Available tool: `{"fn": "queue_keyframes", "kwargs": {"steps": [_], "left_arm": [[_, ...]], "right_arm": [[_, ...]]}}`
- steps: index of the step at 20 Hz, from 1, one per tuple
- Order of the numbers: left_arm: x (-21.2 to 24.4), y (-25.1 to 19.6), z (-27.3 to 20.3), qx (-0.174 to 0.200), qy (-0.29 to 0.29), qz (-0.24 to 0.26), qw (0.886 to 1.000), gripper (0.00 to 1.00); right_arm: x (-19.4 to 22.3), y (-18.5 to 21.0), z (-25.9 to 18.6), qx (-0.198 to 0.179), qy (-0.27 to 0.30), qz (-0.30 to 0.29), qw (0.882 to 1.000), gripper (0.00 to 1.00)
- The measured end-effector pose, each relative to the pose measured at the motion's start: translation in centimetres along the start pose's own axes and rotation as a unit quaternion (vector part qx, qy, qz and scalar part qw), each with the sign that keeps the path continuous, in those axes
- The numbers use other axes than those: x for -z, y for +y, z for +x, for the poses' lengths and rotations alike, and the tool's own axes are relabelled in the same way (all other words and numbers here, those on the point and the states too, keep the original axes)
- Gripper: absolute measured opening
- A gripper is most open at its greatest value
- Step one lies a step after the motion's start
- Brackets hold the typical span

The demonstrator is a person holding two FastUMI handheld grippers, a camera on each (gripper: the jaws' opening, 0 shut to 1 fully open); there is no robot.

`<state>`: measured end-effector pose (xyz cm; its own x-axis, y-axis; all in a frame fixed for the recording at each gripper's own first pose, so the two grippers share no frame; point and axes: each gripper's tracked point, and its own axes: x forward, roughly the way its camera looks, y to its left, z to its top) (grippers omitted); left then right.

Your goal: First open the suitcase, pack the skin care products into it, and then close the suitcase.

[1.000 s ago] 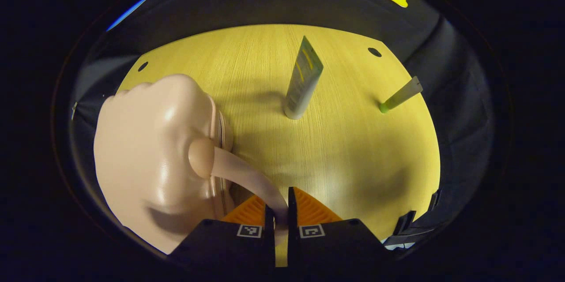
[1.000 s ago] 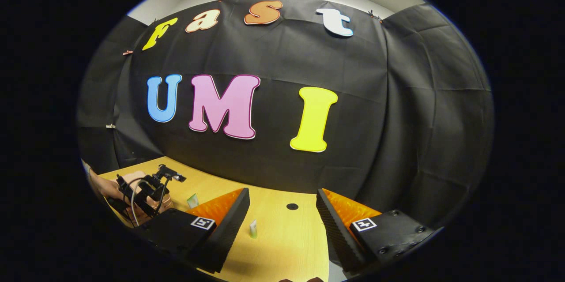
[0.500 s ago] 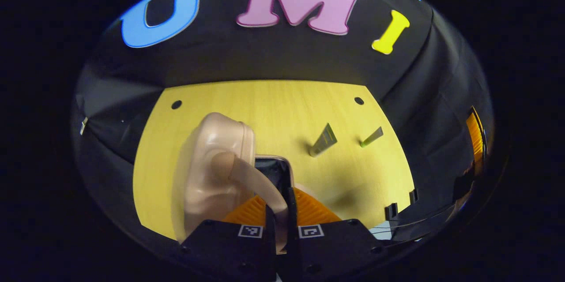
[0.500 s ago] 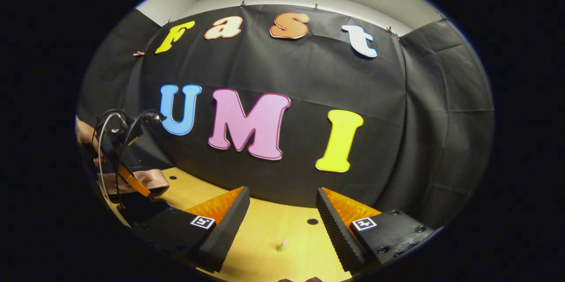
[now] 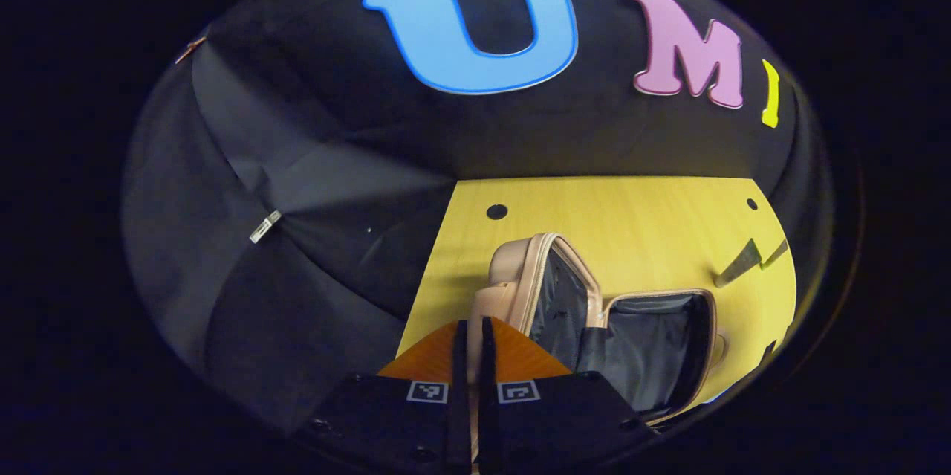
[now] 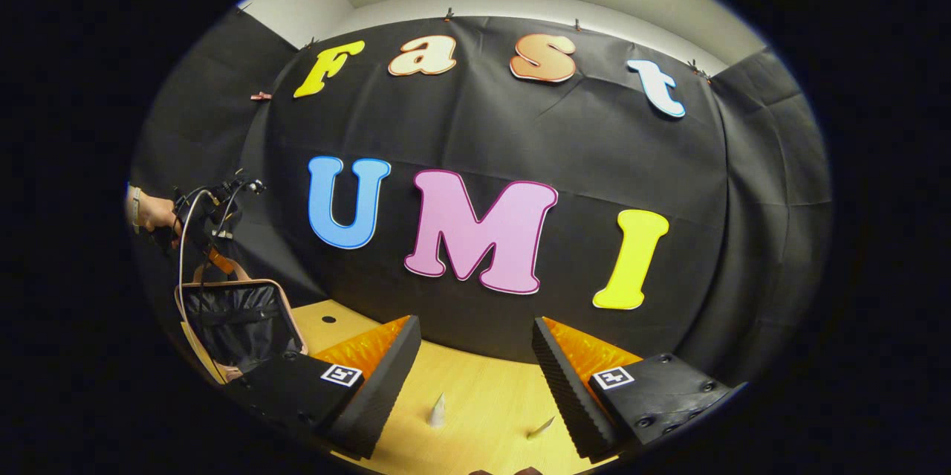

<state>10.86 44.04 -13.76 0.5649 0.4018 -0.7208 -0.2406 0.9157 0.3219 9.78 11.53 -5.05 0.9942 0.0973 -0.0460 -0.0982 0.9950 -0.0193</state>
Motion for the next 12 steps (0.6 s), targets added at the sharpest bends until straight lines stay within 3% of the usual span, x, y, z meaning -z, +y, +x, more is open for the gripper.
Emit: {"fn": "queue_keyframes", "kwargs": {"steps": [4, 9, 12], "left_arm": [[5.6, 5.4, 8.2, -0.023, 0.069, -0.01, 0.997, 0.1], [10.8, 3.5, 14.8, -0.033, 0.111, 0.022, 0.993, 0.12], [13.1, 4.3, 16.7, -0.042, 0.124, -0.003, 0.991, 0.23]], "right_arm": [[0.9, 1.1, 0.3, 0.021, 0.03, 0.001, 0.999, 0.96], [2.1, 0.7, 1.0, 0.056, 0.068, -0.014, 0.996, 0.96], [2.8, 1.0, 1.2, 0.07, 0.082, -0.009, 0.994, 0.96]]}}
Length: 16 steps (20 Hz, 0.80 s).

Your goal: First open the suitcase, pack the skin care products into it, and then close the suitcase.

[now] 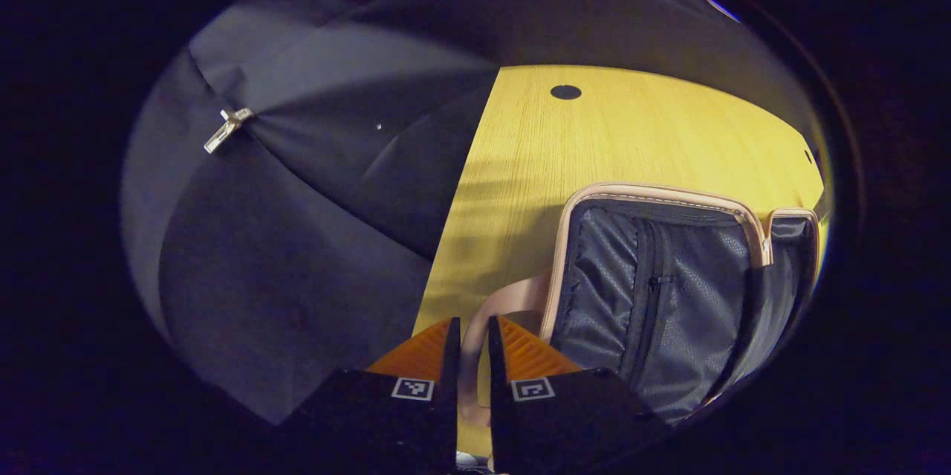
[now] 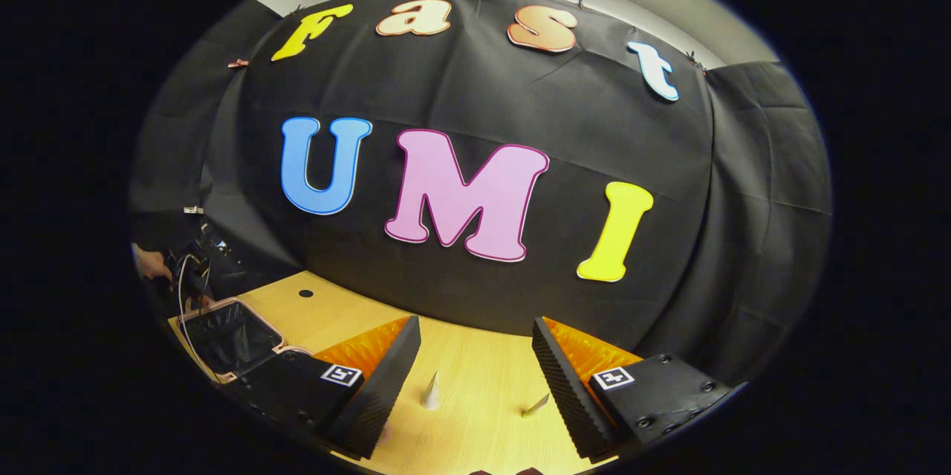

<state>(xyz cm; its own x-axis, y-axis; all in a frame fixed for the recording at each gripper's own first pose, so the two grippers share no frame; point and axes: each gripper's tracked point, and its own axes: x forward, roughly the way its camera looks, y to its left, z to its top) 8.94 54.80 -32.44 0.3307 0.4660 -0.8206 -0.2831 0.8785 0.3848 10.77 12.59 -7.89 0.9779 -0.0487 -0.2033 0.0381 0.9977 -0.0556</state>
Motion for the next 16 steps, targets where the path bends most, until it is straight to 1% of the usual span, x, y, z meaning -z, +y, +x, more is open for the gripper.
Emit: {"fn": "queue_keyframes", "kwargs": {"steps": [1, 2, 3, 5, 7, 9, 11, 13, 16], "left_arm": [[0.0, 0.4, 0.6, 0.001, -0.005, -0.008, 1.0, 0.26], [0.0, 0.5, 0.8, 0.007, -0.016, -0.02, 1.0, 0.36], [-0.6, 1.2, 0.9, -0.003, -0.034, -0.031, 0.999, 0.42], [-2.3, 2.4, -0.7, -0.002, -0.083, -0.049, 0.995, 0.95], [-5.6, 2.4, -4.7, 0.014, -0.155, -0.056, 0.986, 0.93], [-8.9, 1.2, -9.8, 0.041, -0.233, -0.051, 0.97, 0.94], [-11.9, -1.8, -15.7, 0.087, -0.301, -0.05, 0.948, 0.95], [-14.1, -5.7, -21.4, 0.14, -0.359, -0.048, 0.921, 0.95], [-16.0, -12.5, -29.1, 0.212, -0.422, -0.021, 0.881, 0.96]], "right_arm": [[0.4, -0.1, 0.2, 0.003, 0.005, 0.001, 1.0, 0.96], [0.7, -0.2, 0.3, 0.007, 0.011, 0.003, 1.0, 0.96], [1.1, -0.2, 0.4, 0.011, 0.016, 0.006, 1.0, 0.96], [1.4, -0.7, 0.8, 0.022, 0.018, 0.004, 1.0, 0.96], [1.3, -1.0, 1.1, 0.03, 0.01, 0.006, 0.999, 0.96], [1.0, -1.7, 1.5, 0.046, -0.001, 0.01, 0.999, 0.96], [0.6, -2.2, 2.0, 0.058, -0.01, 0.021, 0.998, 0.96], [0.4, -2.5, 2.5, 0.061, -0.011, 0.035, 0.997, 0.96], [-0.4, -3.5, 2.4, 0.07, -0.025, 0.041, 0.996, 0.96]]}}
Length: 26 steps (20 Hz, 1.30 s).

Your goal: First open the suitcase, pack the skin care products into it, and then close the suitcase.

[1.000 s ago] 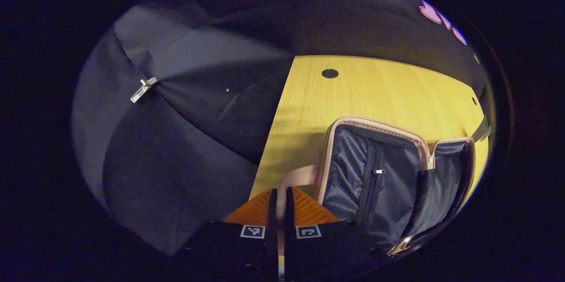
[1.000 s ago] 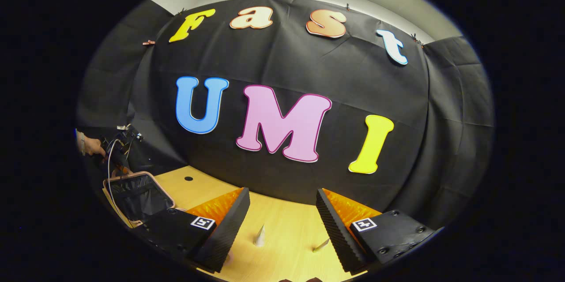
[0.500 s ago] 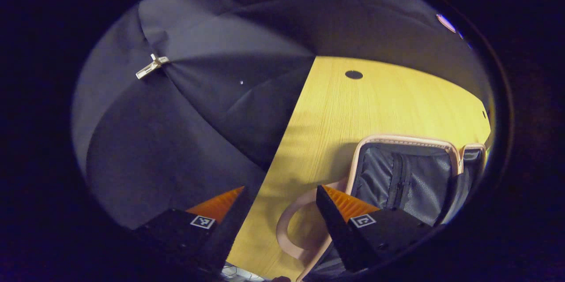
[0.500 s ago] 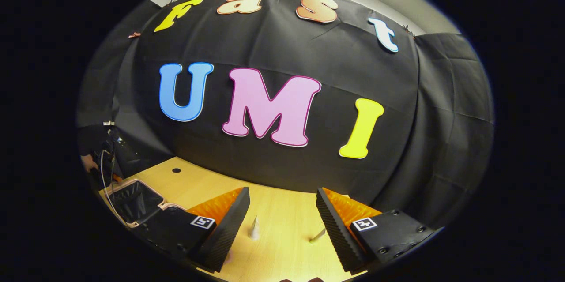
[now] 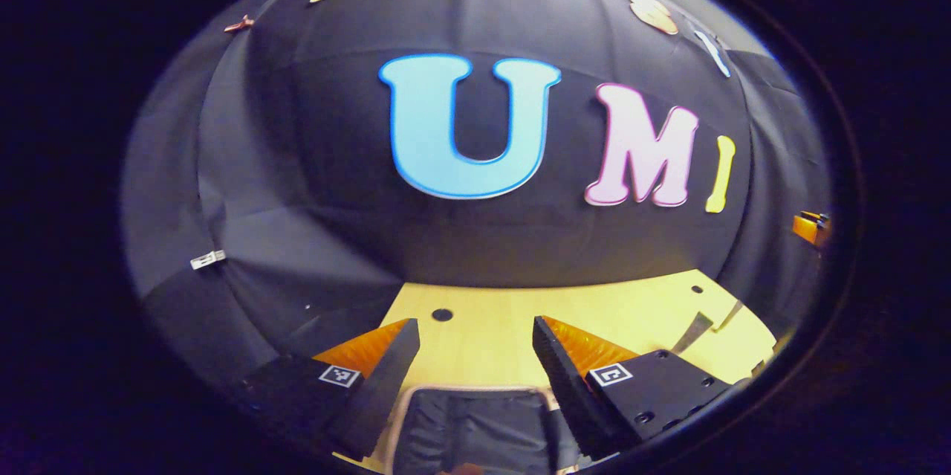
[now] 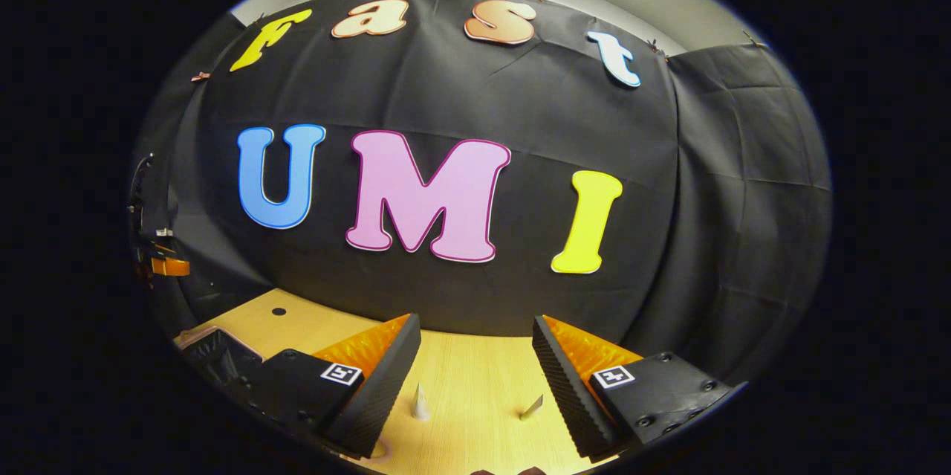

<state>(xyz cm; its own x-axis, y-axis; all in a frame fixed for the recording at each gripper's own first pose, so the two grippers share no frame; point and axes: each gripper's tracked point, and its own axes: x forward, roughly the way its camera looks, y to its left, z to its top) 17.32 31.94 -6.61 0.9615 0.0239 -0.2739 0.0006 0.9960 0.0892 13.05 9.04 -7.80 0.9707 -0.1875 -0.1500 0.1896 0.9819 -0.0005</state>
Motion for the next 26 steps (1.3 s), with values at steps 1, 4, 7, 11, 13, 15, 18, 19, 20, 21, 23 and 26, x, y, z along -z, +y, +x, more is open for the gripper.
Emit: {"fn": "queue_keyframes", "kwargs": {"steps": [1, 4, 7, 11, 13, 15, 18, 19, 20, 21, 23, 26], "left_arm": [[-1.0, -3.3, 0.0, 0.028, -0.007, -0.001, 1.0, 0.96], [-2.6, -13.2, -0.8, 0.118, -0.018, -0.008, 0.993, 0.97], [-1.1, -22.3, -1.2, 0.194, 0.018, 0.004, 0.981, 0.97], [4.8, -30.3, -0.4, 0.228, 0.085, -0.005, 0.97, 0.97], [9.3, -34.6, 0.4, 0.237, 0.121, 0.003, 0.964, 0.97], [12.8, -37.6, 1.2, 0.243, 0.166, -0.001, 0.956, 0.96], [17.5, -39.5, 4.8, 0.218, 0.213, 0.005, 0.952, 0.96], [19.0, -40.0, 5.9, 0.203, 0.228, 0.004, 0.952, 0.96], [20.2, -40.6, 6.6, 0.193, 0.241, -0.004, 0.951, 0.92], [21.1, -41.2, 7.5, 0.187, 0.25, -0.015, 0.95, 0.97], [23.3, -41.9, 9.3, 0.171, 0.27, -0.014, 0.947, 0.97], [25.4, -42.9, 12.6, 0.149, 0.278, 0.0, 0.949, 0.97]], "right_arm": [[-0.4, -0.4, -0.1, 0.003, -0.006, -0.001, 1.0, 0.96], [-0.9, -1.7, -0.7, 0.011, -0.019, -0.005, 1.0, 0.96], [-0.5, -3.4, -0.9, 0.016, -0.011, -0.002, 1.0, 0.95], [-1.0, -5.5, -0.8, 0.0, -0.018, 0.001, 1.0, 0.94], [-1.0, -6.7, -0.2, -0.01, -0.022, -0.014, 1.0, 0.96], [0.1, -8.0, 0.4, -0.019, -0.005, -0.011, 1.0, 0.96], [1.9, -10.0, 1.3, -0.029, 0.013, -0.008, 0.999, 0.96], [2.7, -10.6, 1.5, -0.038, 0.019, -0.013, 0.999, 0.95], [3.4, -11.0, 1.6, -0.049, 0.022, -0.016, 0.998, 0.96], [3.9, -11.4, 1.8, -0.058, 0.024, -0.019, 0.998, 0.96], [5.5, -13.1, 2.3, -0.06, 0.036, -0.025, 0.997, 0.96], [8.8, -15.5, 3.4, -0.059, 0.07, -0.032, 0.995, 0.96]]}}
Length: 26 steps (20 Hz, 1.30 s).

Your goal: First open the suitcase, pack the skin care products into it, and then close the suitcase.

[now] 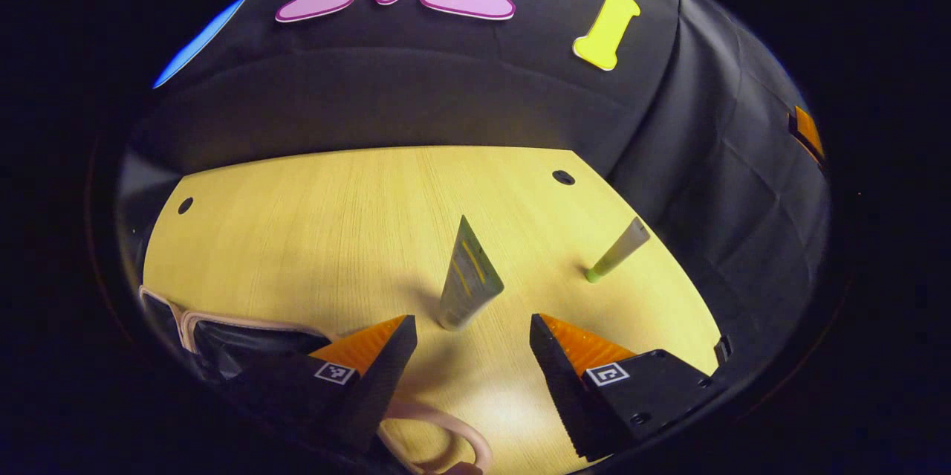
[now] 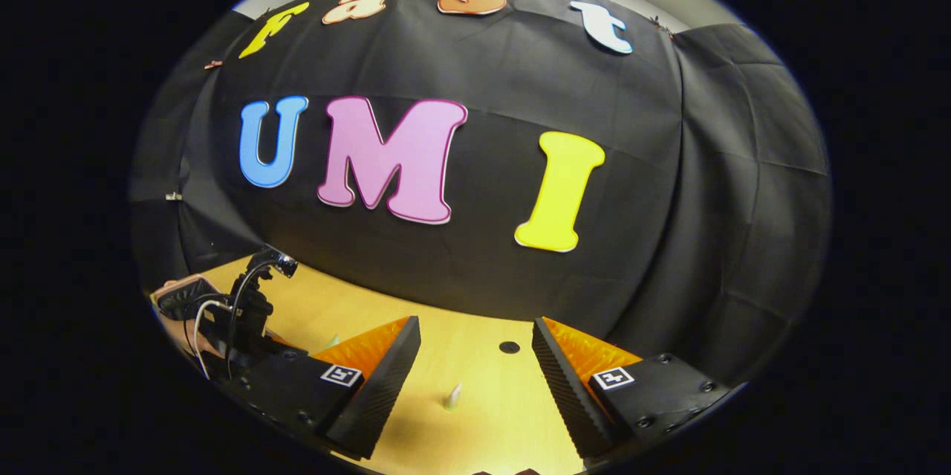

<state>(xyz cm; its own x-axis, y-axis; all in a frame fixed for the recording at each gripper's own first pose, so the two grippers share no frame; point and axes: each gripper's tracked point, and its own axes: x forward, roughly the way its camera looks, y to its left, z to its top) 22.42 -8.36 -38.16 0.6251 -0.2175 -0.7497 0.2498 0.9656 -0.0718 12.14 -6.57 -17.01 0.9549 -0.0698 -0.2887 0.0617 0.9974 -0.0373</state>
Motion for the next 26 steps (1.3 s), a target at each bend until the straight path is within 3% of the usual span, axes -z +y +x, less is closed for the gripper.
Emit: {"fn": "queue_keyframes", "kwargs": {"steps": [5, 8, 9, 10, 14, 19, 23, 26], "left_arm": [[0.3, 1.1, 6.8, -0.045, 0.02, 0.018, 0.999, 0.96], [1.4, 1.6, 9.1, -0.057, 0.039, -0.002, 0.998, 0.96], [1.7, 2.5, 10.6, -0.077, 0.036, -0.006, 0.996, 0.87], [1.3, 2.4, 8.7, -0.077, 0.04, -0.008, 0.996, 0.48], [0.2, 1.7, 6.2, -0.071, 0.029, -0.008, 0.997, 0.45], [-2.8, 0.4, -0.3, -0.056, -0.003, -0.018, 0.998, 0.44], [-3.9, 1.3, -6.0, -0.061, -0.015, -0.029, 0.998, 0.44], [-3.6, 3.8, -10.5, -0.094, -0.015, -0.04, 0.995, 0.45]], "right_arm": [[4.9, -2.3, 2.3, -0.011, 0.052, 0.016, 0.998, 0.96], [7.6, -3.0, 3.6, -0.02, 0.07, 0.027, 0.997, 0.96], [9.2, -3.0, 4.3, -0.021, 0.08, 0.028, 0.996, 0.96], [10.8, -3.1, 5.1, -0.02, 0.095, 0.027, 0.995, 0.96], [15.7, -0.2, 6.7, -0.059, 0.139, 0.059, 0.987, 0.96], [19.6, 3.0, 8.9, -0.1, 0.166, 0.049, 0.98, 0.97], [25.1, 4.1, 12.3, -0.099, 0.214, 0.077, 0.969, 0.97], [28.7, 5.5, 14.5, -0.094, 0.248, 0.115, 0.957, 0.96]]}}
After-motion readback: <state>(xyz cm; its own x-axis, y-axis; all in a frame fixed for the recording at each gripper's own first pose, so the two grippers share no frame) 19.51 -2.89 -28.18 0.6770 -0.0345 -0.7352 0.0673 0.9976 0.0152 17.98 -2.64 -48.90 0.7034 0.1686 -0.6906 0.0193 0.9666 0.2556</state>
